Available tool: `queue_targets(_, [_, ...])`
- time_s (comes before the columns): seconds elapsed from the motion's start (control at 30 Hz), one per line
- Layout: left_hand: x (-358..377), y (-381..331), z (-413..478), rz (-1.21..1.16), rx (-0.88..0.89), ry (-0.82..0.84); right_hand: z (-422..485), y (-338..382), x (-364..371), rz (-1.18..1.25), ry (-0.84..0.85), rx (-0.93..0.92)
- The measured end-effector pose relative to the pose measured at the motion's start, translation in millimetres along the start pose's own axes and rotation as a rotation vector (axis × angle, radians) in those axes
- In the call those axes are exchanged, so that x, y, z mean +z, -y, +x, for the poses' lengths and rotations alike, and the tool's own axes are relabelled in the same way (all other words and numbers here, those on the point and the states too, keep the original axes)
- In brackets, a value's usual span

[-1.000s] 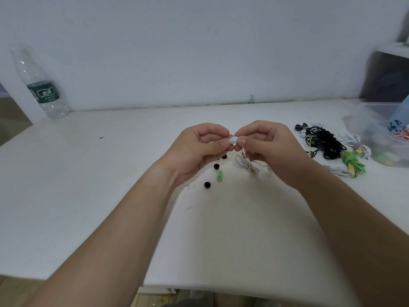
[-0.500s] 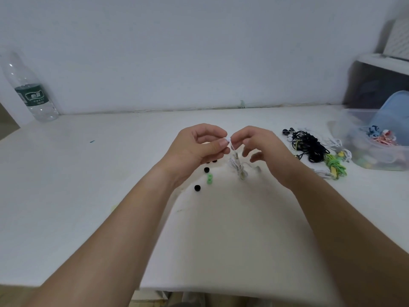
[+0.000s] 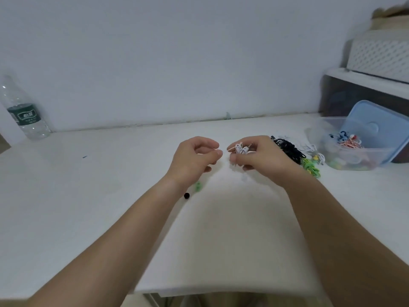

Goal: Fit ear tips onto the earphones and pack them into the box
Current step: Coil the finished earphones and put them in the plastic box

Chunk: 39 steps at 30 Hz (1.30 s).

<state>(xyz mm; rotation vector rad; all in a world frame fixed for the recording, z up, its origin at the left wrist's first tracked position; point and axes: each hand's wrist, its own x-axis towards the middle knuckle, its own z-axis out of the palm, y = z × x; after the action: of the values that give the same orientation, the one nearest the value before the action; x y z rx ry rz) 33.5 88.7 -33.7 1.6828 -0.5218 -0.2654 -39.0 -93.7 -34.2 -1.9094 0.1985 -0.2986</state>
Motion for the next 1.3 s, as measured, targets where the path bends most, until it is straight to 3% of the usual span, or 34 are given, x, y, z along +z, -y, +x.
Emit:
queue_targets(0.17, [49.3,-15.5,6.9,0.158,0.135,-0.099,-2.1,25.4,-21.1,0.212,-0.122,0.044])
queue_targets(0.43, [144.2,-65.1,34.5,-0.202,0.145,0.083,-23.9,42.3,-122.4,0.262,-0.302,0.033])
queue_targets(0.63, [217.5,-93.1,66.1,-0.248,0.096,0.169,-20.7,20.4,-201.6,0.172,-0.414,0.049])
queue_targets(0.87, [261.1,-84.0,110.8,-0.058,0.086,0.157,9.4,-8.6,-242.2,0.116,-0.453,0.149])
queue_targets(1.07, [272.2,-63.5,136.0,0.386,0.194,0.129,28.9,-26.6,-247.8,-0.309,-0.59,0.13])
queue_targets(1.17, [274.3,-58.2,137.4,0.564,0.248,0.166,26.7,-33.1,-242.9,-0.363,-0.635,0.156])
queue_targets(1.3, [266.5,-59.3,132.3,0.469,0.327,0.149,20.5,-37.8,-238.2,-0.307,-0.642,0.171])
